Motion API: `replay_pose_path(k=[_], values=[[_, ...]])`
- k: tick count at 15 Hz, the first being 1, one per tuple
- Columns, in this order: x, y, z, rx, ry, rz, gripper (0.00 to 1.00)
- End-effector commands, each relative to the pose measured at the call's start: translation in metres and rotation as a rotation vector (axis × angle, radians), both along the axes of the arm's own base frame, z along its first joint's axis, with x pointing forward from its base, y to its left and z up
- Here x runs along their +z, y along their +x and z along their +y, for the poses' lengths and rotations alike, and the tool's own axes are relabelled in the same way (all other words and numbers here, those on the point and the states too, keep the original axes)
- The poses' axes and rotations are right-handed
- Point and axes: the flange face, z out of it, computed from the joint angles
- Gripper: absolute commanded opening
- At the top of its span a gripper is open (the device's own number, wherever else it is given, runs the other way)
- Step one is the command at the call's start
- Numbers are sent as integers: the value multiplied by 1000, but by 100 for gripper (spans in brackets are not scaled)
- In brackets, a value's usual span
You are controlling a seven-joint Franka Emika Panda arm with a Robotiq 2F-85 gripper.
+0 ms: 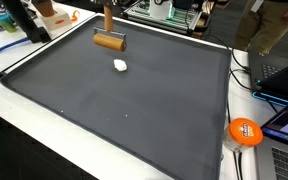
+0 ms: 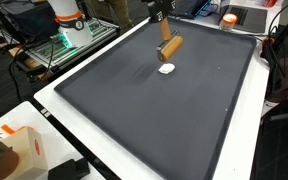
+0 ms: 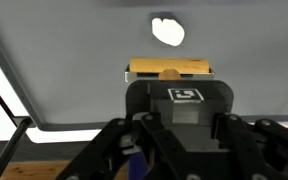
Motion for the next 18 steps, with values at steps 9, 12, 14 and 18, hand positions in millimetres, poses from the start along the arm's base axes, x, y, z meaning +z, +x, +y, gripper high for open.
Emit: replay_pose_path(k=[9,12,14,18], values=[[-18,-37,-10,112,-18,-80,47],[-20,-35,-10,112,-18,-74,47],[-22,-33,-9,114,-15,-89,22],[-28,-32,-9,137,-13,-126,22]])
